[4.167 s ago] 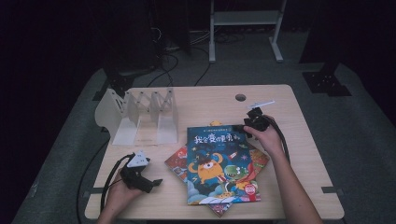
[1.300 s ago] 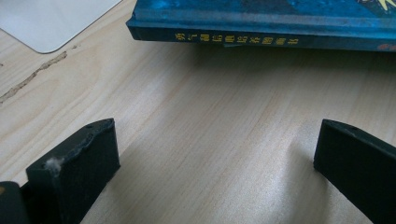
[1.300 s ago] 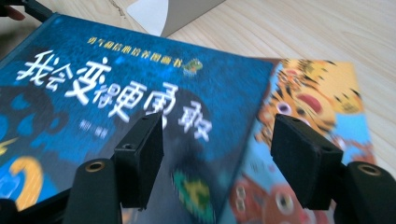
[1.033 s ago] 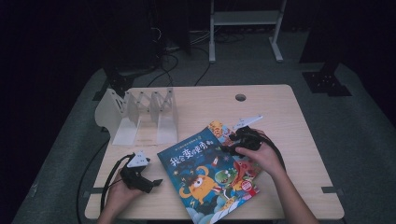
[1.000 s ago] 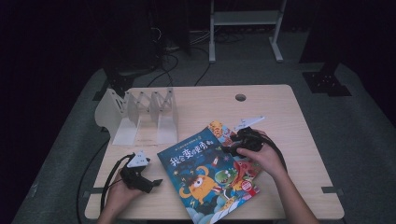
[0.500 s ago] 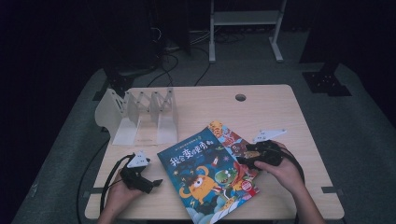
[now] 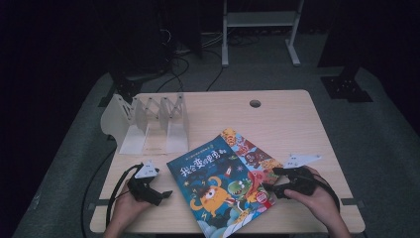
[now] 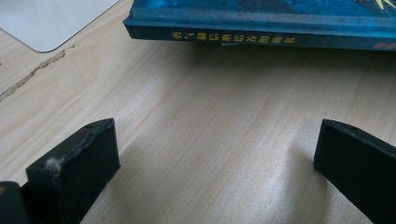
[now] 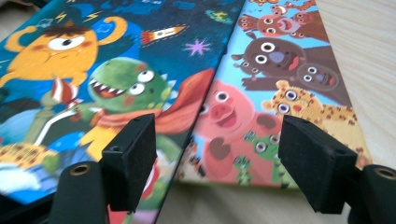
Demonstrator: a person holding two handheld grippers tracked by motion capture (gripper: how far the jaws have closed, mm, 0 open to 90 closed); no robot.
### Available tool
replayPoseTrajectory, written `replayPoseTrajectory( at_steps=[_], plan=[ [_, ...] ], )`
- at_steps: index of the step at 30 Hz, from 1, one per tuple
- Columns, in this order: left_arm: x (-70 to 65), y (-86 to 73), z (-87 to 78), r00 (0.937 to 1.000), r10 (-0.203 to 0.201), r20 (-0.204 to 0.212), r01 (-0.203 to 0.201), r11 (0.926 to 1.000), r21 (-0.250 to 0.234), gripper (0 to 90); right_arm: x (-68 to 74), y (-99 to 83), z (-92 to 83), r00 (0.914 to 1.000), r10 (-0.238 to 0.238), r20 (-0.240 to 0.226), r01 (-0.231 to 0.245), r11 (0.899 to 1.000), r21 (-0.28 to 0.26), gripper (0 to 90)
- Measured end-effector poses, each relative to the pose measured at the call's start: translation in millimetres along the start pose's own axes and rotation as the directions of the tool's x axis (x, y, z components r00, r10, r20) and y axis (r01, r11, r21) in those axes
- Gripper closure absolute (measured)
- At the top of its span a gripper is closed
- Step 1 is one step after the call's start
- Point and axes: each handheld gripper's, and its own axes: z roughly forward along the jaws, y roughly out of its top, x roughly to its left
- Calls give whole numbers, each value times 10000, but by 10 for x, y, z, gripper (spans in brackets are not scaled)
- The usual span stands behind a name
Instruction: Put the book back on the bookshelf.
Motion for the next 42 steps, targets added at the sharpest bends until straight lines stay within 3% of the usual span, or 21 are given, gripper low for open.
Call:
replayPoseTrajectory(
  at_steps=[10,17,25,28,31,34,37,42],
  plan=[
    [0,0,0,10000,-4,0,4,10000,-3,0,133,-221,-132,9998,5,-195,-4,10000,52,249],
    [0,0,0,10000,-5,-1,5,10000,-3,0,160,-409,-190,10000,39,-64,-38,10000,69,246],
    [0,0,0,10000,-4,0,4,10000,-6,0,140,-430,-152,9999,86,135,-89,9997,213,205],
    [-8,-2,-2,9998,122,181,-122,9999,-25,0,119,-424,-143,9991,52,419,-57,9999,118,220],
    [1,2,-17,9976,-200,668,217,9994,-251,0,98,-412,-130,9986,78,518,-87,9998,162,219],
    [-10,28,-66,9969,-211,754,242,9989,-412,0,68,-394,-115,9982,106,584,-116,9998,170,216],
    [-18,66,-127,9935,-331,1091,384,9981,-475,0,43,-382,-104,9976,129,676,-140,9998,164,216],
    [-45,189,-222,9914,-133,1299,229,9971,-728,0,17,-376,-94,9953,51,964,-71,9998,209,218]
  ],
)
